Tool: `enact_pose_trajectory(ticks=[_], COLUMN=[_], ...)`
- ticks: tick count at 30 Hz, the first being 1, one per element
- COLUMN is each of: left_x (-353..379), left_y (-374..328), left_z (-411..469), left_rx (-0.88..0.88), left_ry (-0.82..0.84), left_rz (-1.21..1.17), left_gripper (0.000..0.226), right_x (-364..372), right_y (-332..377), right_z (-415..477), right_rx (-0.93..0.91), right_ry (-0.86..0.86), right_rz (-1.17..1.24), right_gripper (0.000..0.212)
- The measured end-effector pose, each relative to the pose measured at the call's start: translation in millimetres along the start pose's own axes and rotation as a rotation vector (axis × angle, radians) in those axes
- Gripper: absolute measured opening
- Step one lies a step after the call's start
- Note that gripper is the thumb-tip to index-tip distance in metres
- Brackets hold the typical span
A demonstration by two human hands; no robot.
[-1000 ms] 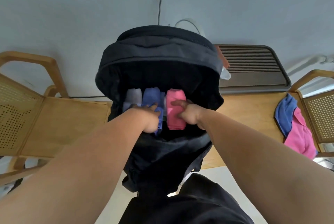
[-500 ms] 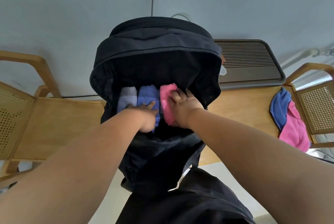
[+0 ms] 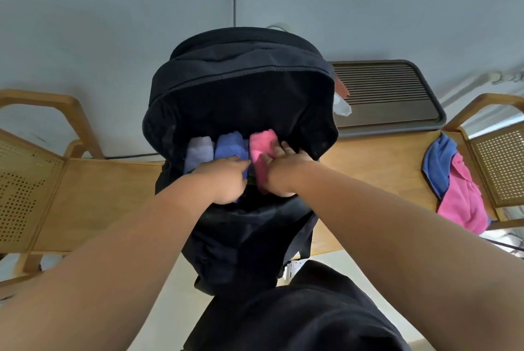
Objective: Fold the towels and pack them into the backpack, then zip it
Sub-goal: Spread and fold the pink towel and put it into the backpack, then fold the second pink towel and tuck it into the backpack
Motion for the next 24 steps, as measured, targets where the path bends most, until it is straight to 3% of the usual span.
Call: enact_pose_trajectory(ticks=[4,6,8,10,12,14,17,20,24], left_x=[-11.2,-23.1,-35.7,-45.2,-50.8,-50.0,-36.9,-8.9,34.2], left_y=[-17.5,-33.3,-58.3,-95.3,-138.1,-181.1,-255.0,-327.5,-400.9], left_z=[-20.8,-30.2,-41.4,-54.8,-64.5,-62.9,-41.6,-6.2,39.6], left_rx=[-0.054,-0.083,-0.062,0.029,0.115,0.164,0.189,0.156,0.067], left_ry=[-0.116,-0.289,-0.507,-0.692,-0.803,-0.855,-0.801,-0.614,-0.35], left_rz=[-0.082,-0.141,-0.226,-0.236,-0.191,-0.194,-0.173,-0.156,-0.139], left_gripper=[0.049,0.035,0.024,0.026,0.035,0.04,0.034,0.029,0.02], right_x=[0.3,-1.5,-7.2,-6.4,6.7,28.3,76.6,132.6,206.3], right_y=[-4.7,-9.9,-24.7,-52.0,-91.8,-140.2,-225.2,-311.7,-415.6], right_z=[-30.7,-50.8,-78.7,-110.7,-134.4,-149.0,-153.6,-154.3,-158.0], right_rx=[-0.143,-0.259,-0.373,-0.453,-0.452,-0.379,-0.236,-0.031,0.277], right_ry=[-0.115,-0.217,-0.423,-0.628,-0.749,-0.767,-0.745,-0.694,-0.458], right_rz=[0.067,0.047,0.097,0.233,0.333,0.398,0.439,0.485,0.509], right_gripper=[0.062,0.051,0.037,0.026,0.021,0.021,0.019,0.026,0.05])
Point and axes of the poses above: each hand's wrist, its own z-axis towards the middle knuckle, its own x-axis out of the palm, y = z × x, the point moved 6 cm from there along z, towards the middle knuckle, and after that the axes turned 6 degrees about -x, right-handed, at the moved point
